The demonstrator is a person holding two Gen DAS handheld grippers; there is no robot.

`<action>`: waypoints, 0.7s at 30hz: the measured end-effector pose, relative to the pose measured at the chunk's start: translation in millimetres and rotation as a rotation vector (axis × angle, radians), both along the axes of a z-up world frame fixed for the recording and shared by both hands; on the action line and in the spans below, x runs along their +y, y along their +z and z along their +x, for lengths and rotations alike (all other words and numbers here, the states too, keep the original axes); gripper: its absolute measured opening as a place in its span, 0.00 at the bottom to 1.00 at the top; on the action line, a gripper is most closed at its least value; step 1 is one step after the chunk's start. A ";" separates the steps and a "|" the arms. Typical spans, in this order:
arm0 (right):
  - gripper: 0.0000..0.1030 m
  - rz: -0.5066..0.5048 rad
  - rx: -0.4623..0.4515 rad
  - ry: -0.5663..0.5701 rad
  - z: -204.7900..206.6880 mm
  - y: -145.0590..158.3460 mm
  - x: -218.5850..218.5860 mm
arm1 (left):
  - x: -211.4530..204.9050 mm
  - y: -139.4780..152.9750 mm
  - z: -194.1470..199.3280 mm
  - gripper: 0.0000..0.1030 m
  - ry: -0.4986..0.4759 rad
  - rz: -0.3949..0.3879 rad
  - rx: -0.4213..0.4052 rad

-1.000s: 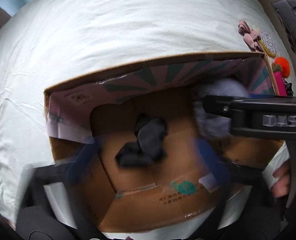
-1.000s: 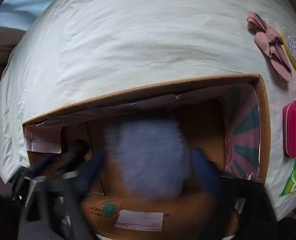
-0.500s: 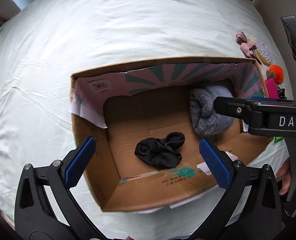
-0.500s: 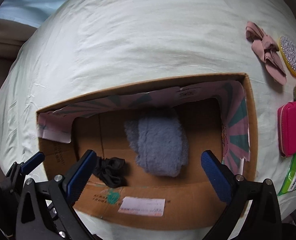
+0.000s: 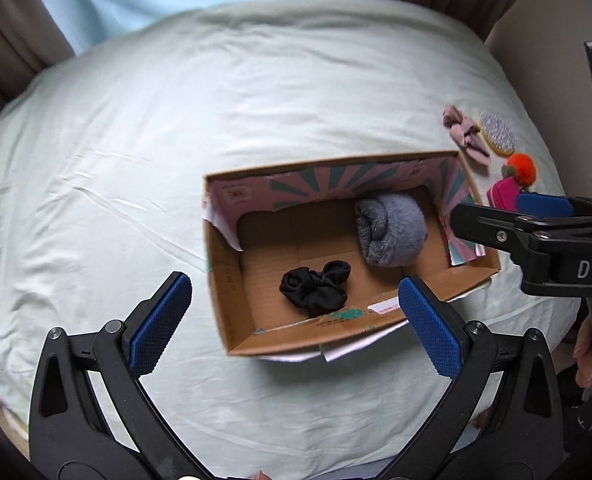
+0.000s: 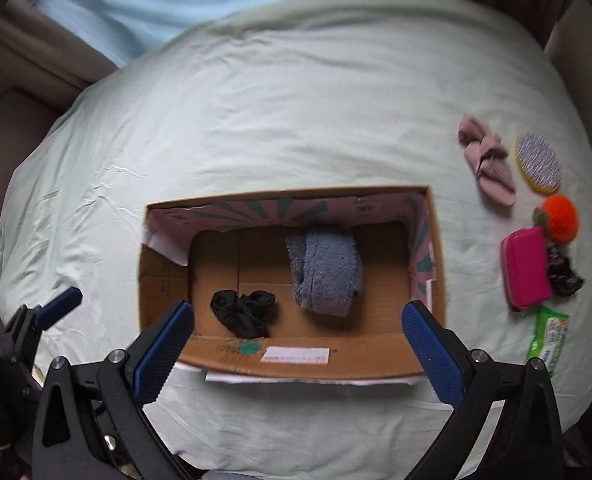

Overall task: Organize soft objects
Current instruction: 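Lift both tools away from the box back toward the remaining items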

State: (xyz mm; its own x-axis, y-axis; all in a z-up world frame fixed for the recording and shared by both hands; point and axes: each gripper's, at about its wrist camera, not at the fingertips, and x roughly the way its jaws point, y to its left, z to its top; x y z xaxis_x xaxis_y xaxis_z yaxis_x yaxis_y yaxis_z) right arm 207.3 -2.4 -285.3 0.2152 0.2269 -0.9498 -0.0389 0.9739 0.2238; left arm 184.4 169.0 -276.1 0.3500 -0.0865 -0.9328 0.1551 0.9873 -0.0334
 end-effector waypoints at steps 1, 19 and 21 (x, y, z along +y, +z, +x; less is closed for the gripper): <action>1.00 -0.007 -0.022 0.007 -4.6 9.2 0.3 | 1.4 9.9 -6.1 1.00 0.009 -0.001 -0.020; 1.00 -0.155 -0.458 -0.086 -114.8 157.0 -53.8 | 14.9 129.8 -92.5 1.00 0.158 -0.047 -0.272; 1.00 -0.170 -0.496 -0.107 -127.5 165.9 -64.5 | 11.4 137.4 -100.1 1.00 0.162 -0.046 -0.287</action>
